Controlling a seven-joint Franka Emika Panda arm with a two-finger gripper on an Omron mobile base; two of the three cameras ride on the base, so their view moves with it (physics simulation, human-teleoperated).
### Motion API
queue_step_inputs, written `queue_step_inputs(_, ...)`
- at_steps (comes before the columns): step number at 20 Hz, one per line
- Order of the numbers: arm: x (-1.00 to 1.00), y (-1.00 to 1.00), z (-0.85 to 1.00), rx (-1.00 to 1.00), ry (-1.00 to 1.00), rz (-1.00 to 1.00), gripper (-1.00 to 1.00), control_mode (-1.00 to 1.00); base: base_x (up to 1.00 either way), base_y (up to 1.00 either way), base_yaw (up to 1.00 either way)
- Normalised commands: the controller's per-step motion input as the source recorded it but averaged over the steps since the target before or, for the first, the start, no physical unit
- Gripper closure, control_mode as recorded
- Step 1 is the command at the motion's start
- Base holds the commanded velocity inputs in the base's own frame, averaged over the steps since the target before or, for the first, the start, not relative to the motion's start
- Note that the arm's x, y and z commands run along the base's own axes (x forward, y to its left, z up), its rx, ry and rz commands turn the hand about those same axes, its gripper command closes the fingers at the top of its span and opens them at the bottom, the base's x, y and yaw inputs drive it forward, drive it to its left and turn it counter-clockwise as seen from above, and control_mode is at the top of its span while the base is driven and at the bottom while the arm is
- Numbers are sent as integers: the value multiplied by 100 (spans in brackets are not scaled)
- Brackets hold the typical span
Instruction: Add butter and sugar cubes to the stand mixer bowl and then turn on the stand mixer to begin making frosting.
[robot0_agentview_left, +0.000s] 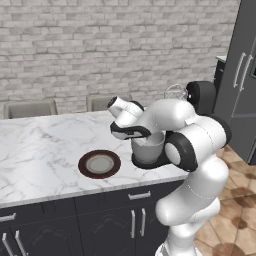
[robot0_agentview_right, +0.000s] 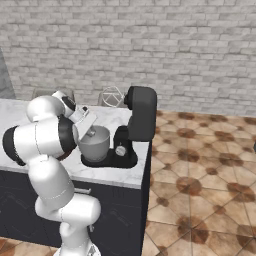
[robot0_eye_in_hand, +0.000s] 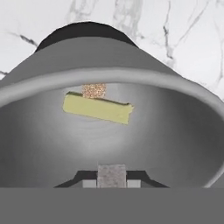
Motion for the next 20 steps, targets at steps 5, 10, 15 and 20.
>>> queue_step_inputs(5,-24,0,8,4,-5,0,-100,-100,0,0,0)
queue_step_inputs(10,-40,0,36,6,-10,0,-100,-100,0,0,0)
queue_step_inputs(15,-74,-21,98,20,-20,0,-100,-100,0,0,0)
queue_step_inputs(20,-84,-63,100,23,-13,0,-100,-100,0,0,0)
